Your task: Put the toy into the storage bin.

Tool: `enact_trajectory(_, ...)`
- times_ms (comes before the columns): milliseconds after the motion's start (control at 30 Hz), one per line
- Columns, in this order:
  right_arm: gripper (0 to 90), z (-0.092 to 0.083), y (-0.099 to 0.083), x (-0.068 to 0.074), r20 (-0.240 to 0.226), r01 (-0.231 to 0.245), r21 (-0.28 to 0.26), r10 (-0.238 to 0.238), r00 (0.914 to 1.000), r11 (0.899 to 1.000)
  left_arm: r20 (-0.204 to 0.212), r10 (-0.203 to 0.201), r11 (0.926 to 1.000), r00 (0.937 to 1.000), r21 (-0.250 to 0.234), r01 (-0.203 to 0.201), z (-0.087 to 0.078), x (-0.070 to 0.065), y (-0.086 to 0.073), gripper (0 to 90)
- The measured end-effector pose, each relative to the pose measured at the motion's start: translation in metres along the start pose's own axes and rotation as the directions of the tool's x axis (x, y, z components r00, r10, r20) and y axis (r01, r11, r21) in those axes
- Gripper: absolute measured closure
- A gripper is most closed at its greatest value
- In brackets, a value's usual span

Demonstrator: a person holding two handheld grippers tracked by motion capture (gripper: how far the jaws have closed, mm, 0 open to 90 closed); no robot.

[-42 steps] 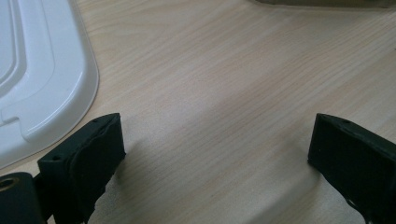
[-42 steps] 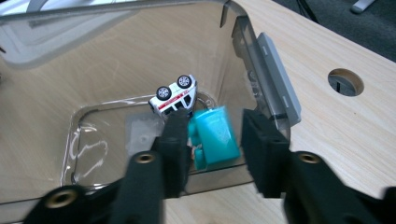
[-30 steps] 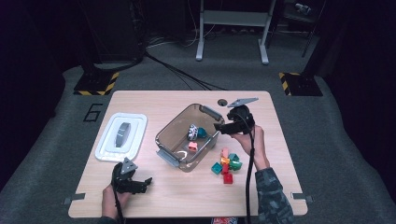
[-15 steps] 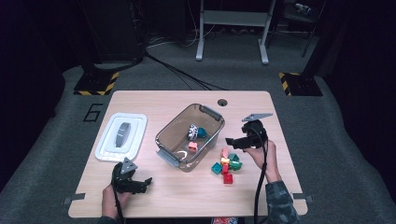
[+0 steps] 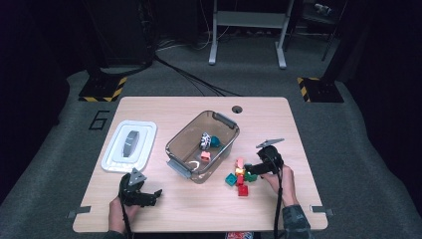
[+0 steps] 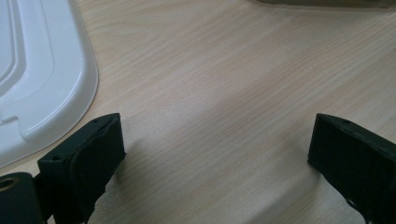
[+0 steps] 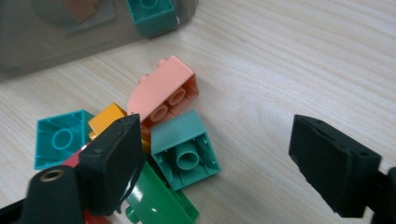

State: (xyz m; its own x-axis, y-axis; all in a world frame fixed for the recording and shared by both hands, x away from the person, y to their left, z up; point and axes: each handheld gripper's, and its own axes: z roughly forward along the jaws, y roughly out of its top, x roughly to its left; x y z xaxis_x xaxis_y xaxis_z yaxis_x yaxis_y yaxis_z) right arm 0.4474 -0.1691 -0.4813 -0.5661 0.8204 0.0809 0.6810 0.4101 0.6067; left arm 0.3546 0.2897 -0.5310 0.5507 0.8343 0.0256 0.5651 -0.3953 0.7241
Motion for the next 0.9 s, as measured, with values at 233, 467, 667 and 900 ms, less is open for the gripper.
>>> enact_trajectory(233,37.6,0.005,-0.004,-0.004,0.025,-0.009,0.012,0.009,0.9996,1.000,-0.001,0.002,1.0000,1.0000,0.001,-0.002,0.000,0.000,0.000,3.5)
enact_trajectory(467,47.0,0.005,-0.001,0.002,0.026,0.092,-0.002,-0.092,0.9954,0.996,-0.002,0.002,1.0000,1.0000,0.000,-0.002,0.000,0.000,0.000,3.5)
enact_trajectory(667,55.3,0.014,0.001,0.005,0.035,0.121,0.044,-0.122,0.9919,0.992,-0.002,0.002,1.0000,1.0000,-0.001,-0.002,0.000,0.000,0.000,3.5)
enact_trajectory(900,58.7,0.014,0.000,0.003,0.036,0.093,0.029,-0.094,0.9950,0.995,-0.002,0.001,1.0000,1.0000,-0.001,-0.001,0.000,0.000,0.000,3.5)
